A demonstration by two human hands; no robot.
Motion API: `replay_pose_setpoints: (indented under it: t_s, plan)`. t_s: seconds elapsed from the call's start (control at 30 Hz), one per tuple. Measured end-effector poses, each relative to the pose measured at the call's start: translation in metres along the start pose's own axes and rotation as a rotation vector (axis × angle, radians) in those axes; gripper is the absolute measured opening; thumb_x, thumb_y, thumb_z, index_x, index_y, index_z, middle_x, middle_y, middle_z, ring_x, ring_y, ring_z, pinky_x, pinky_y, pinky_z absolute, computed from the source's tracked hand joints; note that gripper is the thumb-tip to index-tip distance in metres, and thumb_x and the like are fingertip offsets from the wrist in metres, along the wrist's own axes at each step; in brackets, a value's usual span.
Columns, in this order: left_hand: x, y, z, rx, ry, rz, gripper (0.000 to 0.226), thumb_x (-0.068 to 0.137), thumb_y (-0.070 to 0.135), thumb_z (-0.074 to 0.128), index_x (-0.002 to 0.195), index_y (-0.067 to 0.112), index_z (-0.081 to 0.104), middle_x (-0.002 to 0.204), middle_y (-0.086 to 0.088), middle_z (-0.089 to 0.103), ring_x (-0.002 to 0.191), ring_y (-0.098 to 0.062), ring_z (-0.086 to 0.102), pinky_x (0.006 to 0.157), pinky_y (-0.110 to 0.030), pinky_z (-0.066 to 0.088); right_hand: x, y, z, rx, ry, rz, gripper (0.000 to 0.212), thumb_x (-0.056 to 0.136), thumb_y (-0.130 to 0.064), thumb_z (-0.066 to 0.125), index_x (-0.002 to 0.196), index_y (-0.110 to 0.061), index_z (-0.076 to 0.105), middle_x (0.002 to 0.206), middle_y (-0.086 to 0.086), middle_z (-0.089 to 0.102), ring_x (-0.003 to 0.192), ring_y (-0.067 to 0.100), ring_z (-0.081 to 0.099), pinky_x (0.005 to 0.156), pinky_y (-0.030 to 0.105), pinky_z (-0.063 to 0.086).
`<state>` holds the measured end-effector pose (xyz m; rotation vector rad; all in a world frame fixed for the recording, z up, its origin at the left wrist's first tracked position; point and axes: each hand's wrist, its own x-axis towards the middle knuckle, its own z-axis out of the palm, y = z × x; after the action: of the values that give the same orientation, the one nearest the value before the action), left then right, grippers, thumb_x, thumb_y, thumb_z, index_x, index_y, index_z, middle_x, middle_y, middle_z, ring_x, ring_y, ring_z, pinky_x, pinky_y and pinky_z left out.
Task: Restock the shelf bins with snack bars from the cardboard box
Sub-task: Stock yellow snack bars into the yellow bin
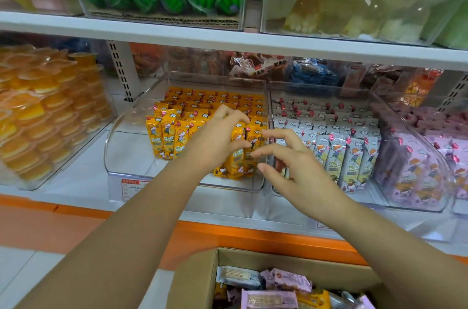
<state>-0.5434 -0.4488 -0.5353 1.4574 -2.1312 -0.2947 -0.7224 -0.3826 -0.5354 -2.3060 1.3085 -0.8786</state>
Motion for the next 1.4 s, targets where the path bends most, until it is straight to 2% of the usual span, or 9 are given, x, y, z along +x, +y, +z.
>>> replay_pose_setpoints:
  t_s: [0.13,0.33,0.47,0.6,0.83,1.0,1.13,1.27,1.4]
  plan:
    - [-0.002,0.008,-0.006,-0.112,-0.058,0.016,0.05,0.08,0.025,0.074,0.123,0.027,0.048,0.132,0.003,0.042,0.114,-0.006,0.04,0.091,-0.019,0.033,0.0,0.001,0.002,-0.009,0.011,0.006,0.021,0.091,-0.025,0.057,0.11,-0.031,0.064,0.127,-0.022,0.033,0.083,0.01,0.053,0.078,0.013,0.039]
    - [0.008,0.01,0.017,-0.073,-0.222,0.011,0.04,0.081,0.018,0.072,0.114,0.022,0.048,0.129,0.0,0.041,0.12,-0.017,0.04,0.093,-0.027,0.037,0.0,0.003,0.002,0.012,0.0,-0.023,0.021,0.091,-0.023,0.057,0.111,-0.025,0.066,0.133,-0.016,0.036,0.077,0.006,0.05,0.075,0.018,0.043]
    - [0.011,0.004,0.014,0.037,-0.231,0.041,0.059,0.078,0.03,0.075,0.128,0.026,0.045,0.128,-0.001,0.038,0.119,-0.015,0.033,0.097,-0.032,0.038,0.0,0.003,0.001,0.002,-0.005,-0.019,0.021,0.091,-0.027,0.056,0.109,-0.029,0.065,0.133,-0.018,0.035,0.079,0.005,0.051,0.075,0.015,0.042]
    - [0.001,0.003,0.002,-0.154,-0.149,-0.058,0.078,0.073,0.03,0.079,0.14,0.03,0.038,0.121,0.004,0.04,0.09,-0.005,0.047,0.078,-0.015,0.043,0.0,0.0,-0.005,0.064,-0.024,-0.012,0.021,0.09,-0.023,0.06,0.107,-0.035,0.06,0.133,-0.019,0.037,0.079,0.002,0.053,0.075,0.01,0.042]
    - [-0.059,0.029,-0.01,-0.245,0.208,0.055,0.027,0.088,0.015,0.064,0.113,0.025,0.06,0.105,0.008,0.05,0.081,-0.003,0.056,0.074,-0.011,0.046,-0.04,-0.007,-0.02,0.065,0.18,-0.043,0.029,0.086,-0.009,0.065,0.1,-0.033,0.059,0.128,-0.013,0.042,0.077,0.002,0.058,0.077,0.005,0.04]
    - [-0.121,0.061,0.023,-0.29,0.281,0.162,0.019,0.088,0.009,0.055,0.103,0.015,0.065,0.09,0.009,0.054,0.073,-0.002,0.051,0.068,-0.008,0.038,-0.099,-0.002,-0.016,0.108,0.22,-0.077,0.017,0.085,-0.012,0.059,0.099,-0.021,0.065,0.114,-0.004,0.053,0.074,0.009,0.054,0.075,0.009,0.041]
    - [-0.16,0.06,0.065,-0.191,0.126,0.114,0.015,0.089,0.014,0.054,0.098,0.018,0.065,0.088,0.006,0.056,0.073,-0.004,0.048,0.067,-0.015,0.039,-0.147,0.023,-0.001,0.092,0.143,0.027,0.017,0.085,-0.016,0.058,0.1,-0.023,0.063,0.093,-0.02,0.053,0.075,0.007,0.052,0.071,0.01,0.04]
    - [-0.196,0.045,0.113,-0.113,-0.123,-0.104,0.019,0.093,0.03,0.052,0.099,0.047,0.057,0.092,0.024,0.056,0.08,0.002,0.056,0.07,-0.016,0.047,-0.2,0.069,0.018,0.073,0.016,0.283,0.022,0.085,-0.007,0.066,0.102,-0.022,0.066,0.09,-0.023,0.055,0.081,-0.008,0.054,0.073,0.002,0.037]
    - [-0.212,0.04,0.149,-0.143,-0.23,-0.312,0.019,0.096,0.013,0.052,0.11,0.022,0.063,0.102,0.009,0.059,0.081,0.0,0.05,0.078,-0.002,0.041,-0.232,0.108,0.038,0.058,-0.196,0.571,0.025,0.089,-0.01,0.063,0.113,-0.017,0.063,0.111,0.0,0.065,0.09,0.01,0.059,0.084,0.018,0.043]
